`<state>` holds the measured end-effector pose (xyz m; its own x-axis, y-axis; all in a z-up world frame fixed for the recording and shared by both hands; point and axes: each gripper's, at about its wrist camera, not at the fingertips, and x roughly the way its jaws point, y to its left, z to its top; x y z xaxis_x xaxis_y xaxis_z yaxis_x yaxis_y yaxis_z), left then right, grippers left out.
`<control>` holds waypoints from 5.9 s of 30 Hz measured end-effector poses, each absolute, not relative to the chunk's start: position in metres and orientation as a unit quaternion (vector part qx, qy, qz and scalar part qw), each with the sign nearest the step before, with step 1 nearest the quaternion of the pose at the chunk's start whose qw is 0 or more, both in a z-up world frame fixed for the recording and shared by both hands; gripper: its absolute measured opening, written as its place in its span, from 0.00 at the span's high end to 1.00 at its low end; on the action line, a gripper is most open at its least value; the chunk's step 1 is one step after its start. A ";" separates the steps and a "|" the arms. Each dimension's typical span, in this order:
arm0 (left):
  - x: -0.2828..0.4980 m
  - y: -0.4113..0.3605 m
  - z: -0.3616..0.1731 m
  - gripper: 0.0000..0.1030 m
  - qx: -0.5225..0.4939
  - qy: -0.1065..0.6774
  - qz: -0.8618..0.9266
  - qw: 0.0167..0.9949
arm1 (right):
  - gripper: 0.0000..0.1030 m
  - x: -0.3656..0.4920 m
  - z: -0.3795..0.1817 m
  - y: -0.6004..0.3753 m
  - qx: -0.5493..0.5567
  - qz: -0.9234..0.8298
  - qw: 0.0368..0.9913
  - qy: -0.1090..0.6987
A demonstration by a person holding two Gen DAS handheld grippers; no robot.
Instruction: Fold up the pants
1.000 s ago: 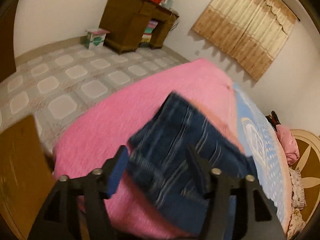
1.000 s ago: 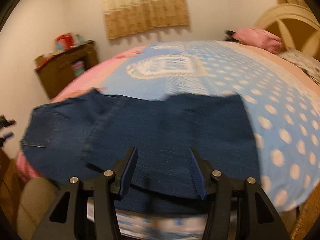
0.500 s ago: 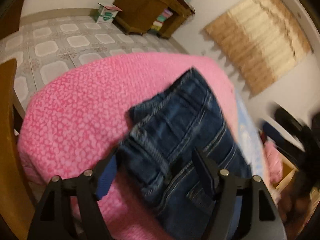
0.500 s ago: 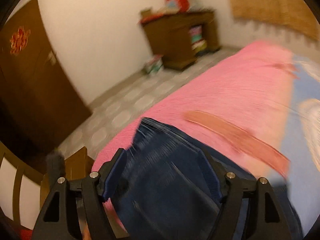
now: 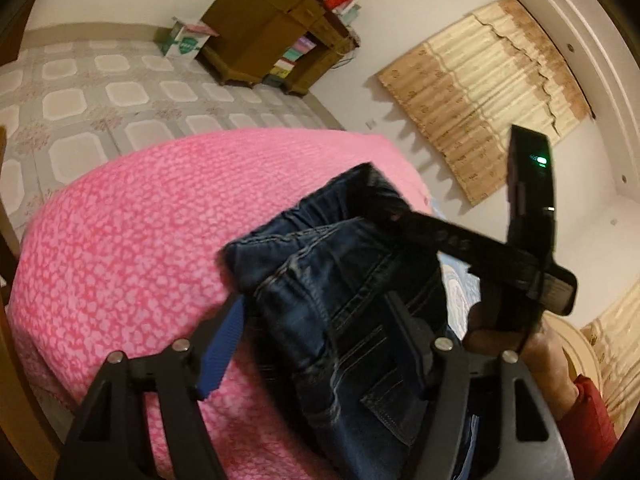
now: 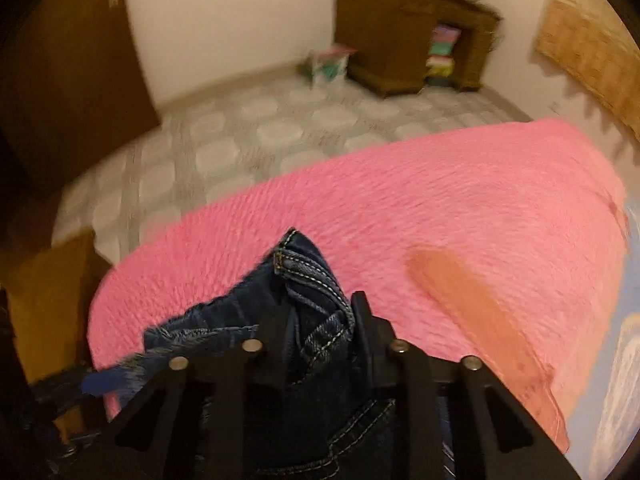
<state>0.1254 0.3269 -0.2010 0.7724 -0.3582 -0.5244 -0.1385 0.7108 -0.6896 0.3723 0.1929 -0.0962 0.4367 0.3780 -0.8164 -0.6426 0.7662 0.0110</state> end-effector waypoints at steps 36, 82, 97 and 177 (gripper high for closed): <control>0.156 0.320 -0.208 0.24 -0.350 0.367 -0.049 0.860 | 0.49 0.329 -0.130 0.083 0.084 0.141 0.874 0.457; 0.109 0.121 -0.033 0.69 -0.120 0.250 -0.286 0.917 | 0.45 0.041 -0.138 -0.143 0.274 -0.010 0.875 0.400; 0.019 -0.140 -0.127 0.68 0.114 0.352 -0.474 0.799 | 0.45 -0.086 -0.123 -0.309 0.422 -0.165 0.842 0.294; 0.204 -0.053 -0.178 0.00 0.032 0.458 -0.150 0.876 | 0.44 0.036 -0.128 -0.314 0.278 -0.130 0.896 0.321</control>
